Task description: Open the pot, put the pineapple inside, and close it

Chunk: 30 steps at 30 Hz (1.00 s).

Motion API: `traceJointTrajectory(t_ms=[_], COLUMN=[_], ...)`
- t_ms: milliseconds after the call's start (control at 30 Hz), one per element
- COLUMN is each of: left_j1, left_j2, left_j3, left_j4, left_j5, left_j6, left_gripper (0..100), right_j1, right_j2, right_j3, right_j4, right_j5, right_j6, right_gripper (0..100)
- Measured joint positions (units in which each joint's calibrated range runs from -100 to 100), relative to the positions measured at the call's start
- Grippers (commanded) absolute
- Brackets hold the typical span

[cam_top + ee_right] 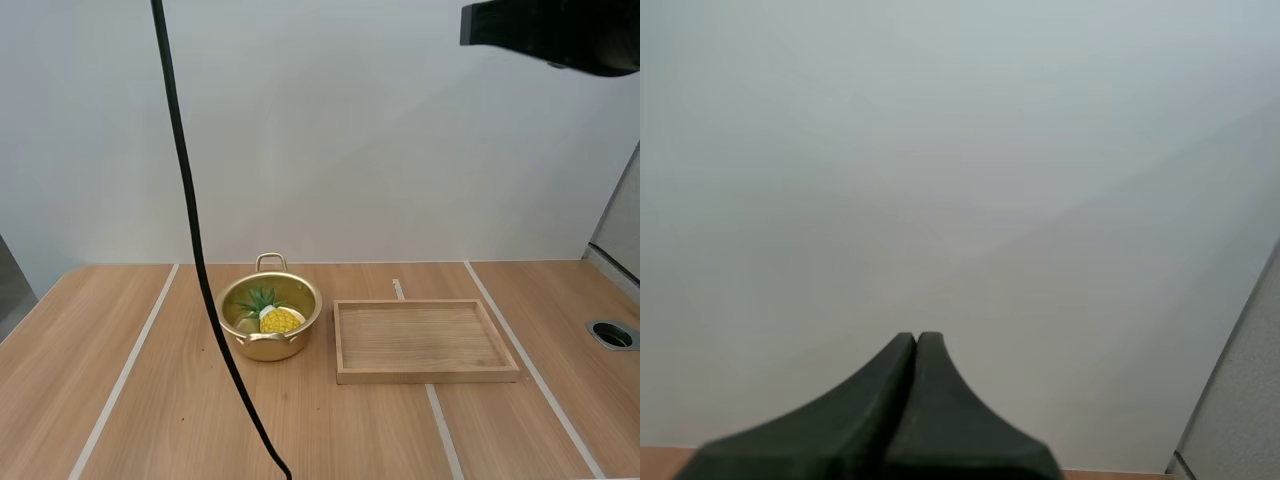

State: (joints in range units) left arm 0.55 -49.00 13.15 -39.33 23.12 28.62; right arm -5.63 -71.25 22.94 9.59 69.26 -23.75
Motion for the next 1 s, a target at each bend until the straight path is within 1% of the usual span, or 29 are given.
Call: traceJointTrajectory(t_ms=[267, 333, 433, 533, 633, 833, 1000], left_j1=[0.00, 0.00, 0.00, 0.00, 0.00, 0.00, 0.00], left_j2=[6.0, 8.5, 11.8, 14.5, 16.9, 21.2, 23.5], left_j3=[-0.2, -0.2, -0.2, -0.2, -0.2, -0.1, 4.4], left_j4=[1.9, 3.4, 6.4, 9.5, 11.2, 12.2, 11.6], left_j5=[28.8, 35.1, 41.2, 45.6, 48.4, 53.7, 54.2], left_j6=[0.0, -0.5, -2.3, -3.4, -3.7, -3.7, -3.3], left_gripper=[0, 0, 0, 0, 0, 0, 0], right_j1=[-0.1, -0.1, -0.1, -0.1, -0.1, -0.1, -0.1], right_j2=[-4.7, -5.1, -5.3, -5.5, -5.5, -5.5, -5.5], right_j3=[7.1, 7.8, 8.0, 8.0, 8.0, 8.0, 8.0], right_j4=[1.2, 1.2, 1.6, 2.2, 2.5, 2.8, 2.8], right_j5=[0.7, 0.9, 1.1, 1.1, 1.1, 1.7, 1.8], right_j6=[0.2, 0.2, 0.2, 0.2, 0.2, 0.2, 0.2], right_gripper=[0, 0, 0, 0, 0, 0, 0])
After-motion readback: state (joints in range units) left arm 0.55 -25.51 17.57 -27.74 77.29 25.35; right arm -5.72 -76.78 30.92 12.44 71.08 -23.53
